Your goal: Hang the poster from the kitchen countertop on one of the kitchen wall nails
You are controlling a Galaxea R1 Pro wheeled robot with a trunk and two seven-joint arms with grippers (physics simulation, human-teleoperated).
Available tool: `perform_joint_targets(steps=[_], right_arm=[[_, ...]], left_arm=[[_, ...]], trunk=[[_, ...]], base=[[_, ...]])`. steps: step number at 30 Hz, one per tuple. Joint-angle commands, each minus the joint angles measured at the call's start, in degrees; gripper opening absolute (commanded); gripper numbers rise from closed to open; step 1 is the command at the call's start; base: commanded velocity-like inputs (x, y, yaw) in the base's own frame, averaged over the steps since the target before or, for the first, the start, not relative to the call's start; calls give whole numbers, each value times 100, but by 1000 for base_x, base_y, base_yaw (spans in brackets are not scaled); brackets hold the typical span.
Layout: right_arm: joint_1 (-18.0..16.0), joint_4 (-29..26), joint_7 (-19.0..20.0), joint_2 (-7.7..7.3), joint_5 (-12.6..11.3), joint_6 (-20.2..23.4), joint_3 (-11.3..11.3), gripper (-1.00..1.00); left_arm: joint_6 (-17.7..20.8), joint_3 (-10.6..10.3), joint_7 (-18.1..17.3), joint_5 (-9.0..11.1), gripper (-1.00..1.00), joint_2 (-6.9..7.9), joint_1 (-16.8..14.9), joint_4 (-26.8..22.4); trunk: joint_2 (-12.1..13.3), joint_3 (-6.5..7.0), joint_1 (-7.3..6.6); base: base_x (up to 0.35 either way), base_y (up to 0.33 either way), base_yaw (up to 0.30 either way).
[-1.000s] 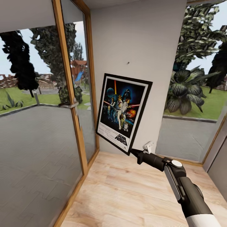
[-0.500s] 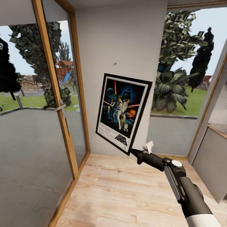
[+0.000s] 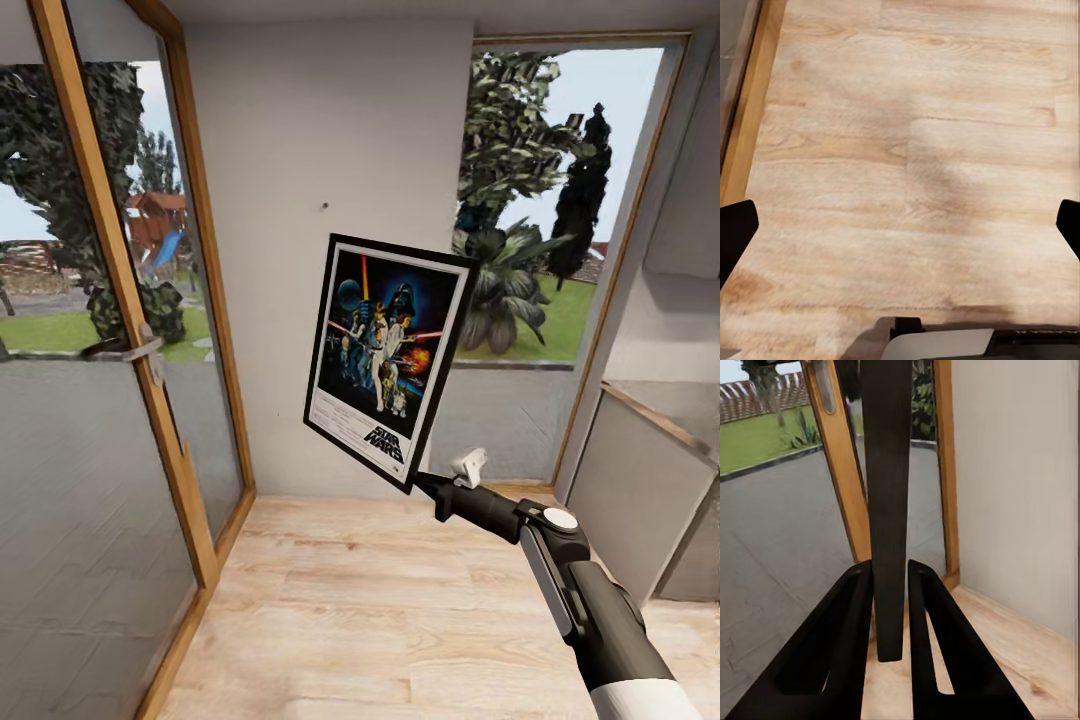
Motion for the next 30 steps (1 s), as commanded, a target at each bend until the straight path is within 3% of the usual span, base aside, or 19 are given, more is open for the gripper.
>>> perform_joint_targets(steps=[1, 11, 22, 30], right_arm=[[-2, -2, 6, -4, -74, 64, 6, -100], [-2, -5, 6, -4, -71, 57, 14, -100], [-2, -9, 6, -4, -71, 63, 15, -100], [-2, -14, 6, -4, -84, 57, 15, -100]], left_arm=[[5, 13, -46, 59, 100, -1, 3, -3], [5, 13, -46, 59, 100, -1, 3, -4], [5, 13, -46, 59, 100, -1, 3, -4], [5, 17, -46, 59, 100, -1, 3, -9]], trunk=[[-3, 0, 2], [-3, 2, 2], [-3, 2, 2], [-3, 2, 2]], base=[[0, 0, -75], [0, 0, -26], [0, 0, -222], [30, 0, -15]])
